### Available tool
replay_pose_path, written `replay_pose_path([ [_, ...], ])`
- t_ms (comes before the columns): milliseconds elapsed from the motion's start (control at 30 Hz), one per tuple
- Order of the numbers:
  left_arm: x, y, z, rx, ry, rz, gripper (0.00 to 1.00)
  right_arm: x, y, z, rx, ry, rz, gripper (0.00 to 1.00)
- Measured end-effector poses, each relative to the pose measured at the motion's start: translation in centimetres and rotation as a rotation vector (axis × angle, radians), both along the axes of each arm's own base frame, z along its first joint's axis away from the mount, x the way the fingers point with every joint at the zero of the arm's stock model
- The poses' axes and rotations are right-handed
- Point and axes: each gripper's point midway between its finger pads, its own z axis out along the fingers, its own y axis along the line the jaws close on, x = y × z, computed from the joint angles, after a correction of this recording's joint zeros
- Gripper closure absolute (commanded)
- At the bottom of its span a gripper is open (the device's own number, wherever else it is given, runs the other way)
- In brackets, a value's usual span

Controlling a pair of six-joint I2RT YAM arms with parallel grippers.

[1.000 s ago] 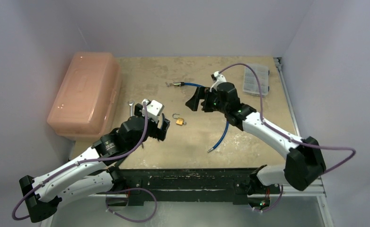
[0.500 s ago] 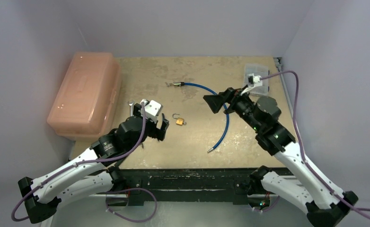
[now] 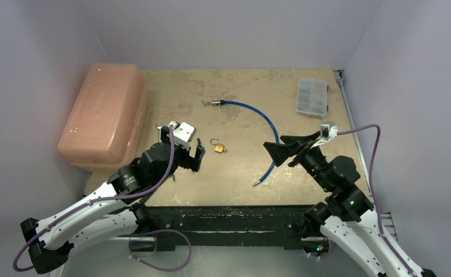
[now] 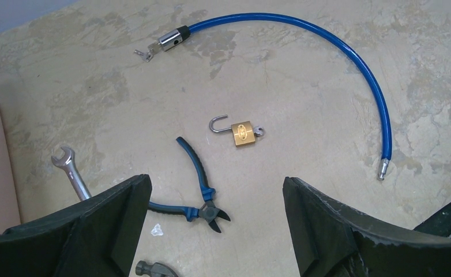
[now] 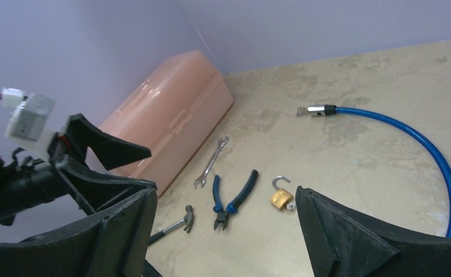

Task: Unlock with the key

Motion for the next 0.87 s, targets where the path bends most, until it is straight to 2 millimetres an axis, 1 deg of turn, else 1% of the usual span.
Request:
replay_pose_path([
  [100, 0.0, 0.1, 0.1, -0.004, -0.003, 0.001, 0.1, 0.1, -0.3, -1.9, -0.01, 0.041, -0.017, 0.01],
  [233, 0.0, 0.1, 0.2, -0.004, -0.004, 0.004, 0.09, 0.3, -0.1, -3.3, -0.014, 0.073, -0.019, 0.01],
  [300, 0.0, 0.2, 0.2, -0.003, -0.005, 0.007, 0.1, 0.4, 0.0, -3.6, -0.017, 0.082, -0.019, 0.01],
  [500, 0.1, 0.2, 0.2, -0.002, -0.007, 0.012, 0.1, 0.8, 0.6, -3.7, -0.01, 0.073, -0.001, 0.01],
  [700, 0.1, 0.3, 0.2, -0.001, -0.008, 0.014, 0.1, 0.5, 1.3, -5.5, -0.017, 0.101, 0.04, 0.01],
  [867, 0.1, 0.3, 0.2, -0.001, -0.008, 0.015, 0.1, 0.8, 1.6, -6.3, -0.024, 0.117, 0.043, 0.01],
])
